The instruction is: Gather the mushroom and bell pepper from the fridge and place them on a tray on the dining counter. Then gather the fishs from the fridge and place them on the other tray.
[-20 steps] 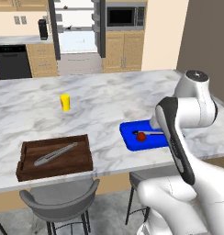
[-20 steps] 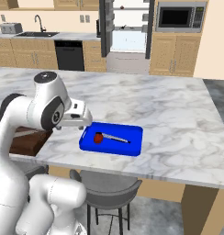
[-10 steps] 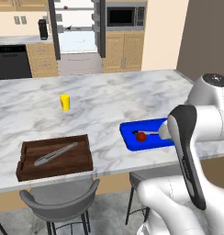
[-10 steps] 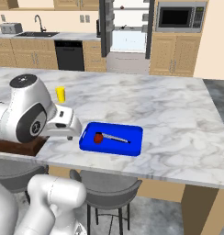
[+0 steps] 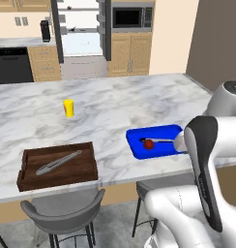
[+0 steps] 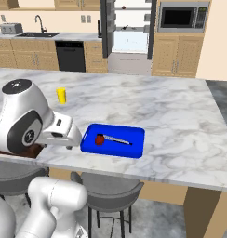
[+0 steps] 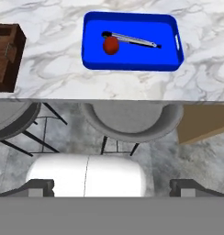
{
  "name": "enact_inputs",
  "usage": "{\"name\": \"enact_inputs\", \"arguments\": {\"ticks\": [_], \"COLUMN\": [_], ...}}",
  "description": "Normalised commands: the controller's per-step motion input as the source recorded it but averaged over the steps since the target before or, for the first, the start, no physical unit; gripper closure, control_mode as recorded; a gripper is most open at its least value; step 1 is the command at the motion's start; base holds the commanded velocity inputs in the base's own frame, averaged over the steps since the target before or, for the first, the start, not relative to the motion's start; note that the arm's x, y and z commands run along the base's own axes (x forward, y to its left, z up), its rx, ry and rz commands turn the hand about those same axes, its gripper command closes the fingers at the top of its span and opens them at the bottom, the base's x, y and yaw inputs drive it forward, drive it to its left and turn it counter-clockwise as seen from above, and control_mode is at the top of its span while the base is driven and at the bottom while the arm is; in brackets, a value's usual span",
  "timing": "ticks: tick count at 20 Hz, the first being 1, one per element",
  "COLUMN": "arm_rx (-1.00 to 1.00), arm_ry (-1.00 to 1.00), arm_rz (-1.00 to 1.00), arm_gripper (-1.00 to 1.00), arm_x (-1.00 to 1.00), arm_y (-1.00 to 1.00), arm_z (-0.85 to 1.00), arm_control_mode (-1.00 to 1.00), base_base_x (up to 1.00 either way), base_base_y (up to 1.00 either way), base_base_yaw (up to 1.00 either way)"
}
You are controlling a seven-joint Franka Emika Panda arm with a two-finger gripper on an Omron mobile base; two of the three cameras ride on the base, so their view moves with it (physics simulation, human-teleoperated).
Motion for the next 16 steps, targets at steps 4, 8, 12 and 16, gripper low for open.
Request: {"name": "enact_inputs", "arguments": {"ticks": [4,8,12,16], "arm_rx": [0.05,0.0,0.0,0.0], "arm_ry": [0.0,0.01,0.0,0.0], "arm_rz": [0.0,0.0,0.0,0.0], "arm_gripper": [-1.0,-1.0,-1.0,-1.0], "arm_x": [-0.02,-0.06,-0.06,0.0], "arm_y": [-0.09,0.0,0.0,0.0], "arm_z": [0.0,0.0,0.0,0.0], "arm_control_mode": [-1.0,-1.0,-1.0,1.0], "base_base_x": [0.0,0.0,0.0,-0.08], "base_base_y": [0.0,0.0,0.0,-0.02], "base_base_yaw": [0.0,0.0,0.0,-0.01]}}
